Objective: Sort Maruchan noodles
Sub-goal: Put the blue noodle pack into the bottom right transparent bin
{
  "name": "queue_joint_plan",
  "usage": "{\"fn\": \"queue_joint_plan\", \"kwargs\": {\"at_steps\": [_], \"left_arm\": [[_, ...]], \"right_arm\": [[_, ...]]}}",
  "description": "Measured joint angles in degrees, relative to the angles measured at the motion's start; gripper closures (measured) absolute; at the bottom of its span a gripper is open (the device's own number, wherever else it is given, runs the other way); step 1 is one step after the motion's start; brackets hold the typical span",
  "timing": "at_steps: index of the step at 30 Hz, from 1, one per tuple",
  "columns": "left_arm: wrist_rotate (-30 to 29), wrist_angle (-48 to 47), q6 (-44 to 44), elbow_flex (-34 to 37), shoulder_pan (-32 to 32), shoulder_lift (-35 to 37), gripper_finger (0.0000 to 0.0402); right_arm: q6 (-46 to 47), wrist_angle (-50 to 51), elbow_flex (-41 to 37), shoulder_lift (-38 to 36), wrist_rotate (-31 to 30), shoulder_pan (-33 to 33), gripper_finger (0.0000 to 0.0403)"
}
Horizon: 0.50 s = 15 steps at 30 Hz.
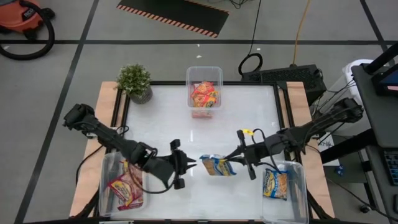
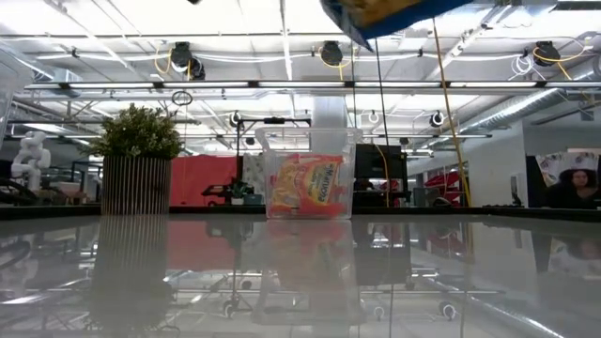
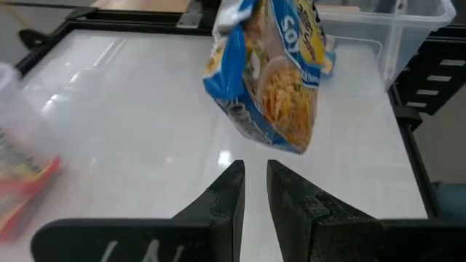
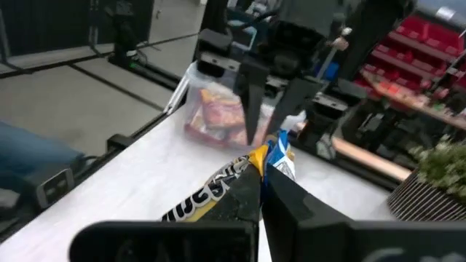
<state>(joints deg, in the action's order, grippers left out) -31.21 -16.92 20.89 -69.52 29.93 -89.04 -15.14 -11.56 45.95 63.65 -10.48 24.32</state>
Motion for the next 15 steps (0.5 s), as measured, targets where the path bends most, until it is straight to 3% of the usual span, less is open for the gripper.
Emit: {"fn": "queue_joint_plan", "kwargs": {"at_steps": [5, 15], "left_arm": [[4.19, 0.98, -1.23, 0.00, -3.38, -1.83, 0.0336], [4.39, -0.23, -2.37, 0.02, -6.23, -1.87, 0.0336]], "right_arm": [[5.70, 6.17, 0.00, -2.72, -1.86, 1.71, 0.0403], [16.51, 17.42, 0.00, -8.32, -10.16, 4.66, 0.0403]]}}
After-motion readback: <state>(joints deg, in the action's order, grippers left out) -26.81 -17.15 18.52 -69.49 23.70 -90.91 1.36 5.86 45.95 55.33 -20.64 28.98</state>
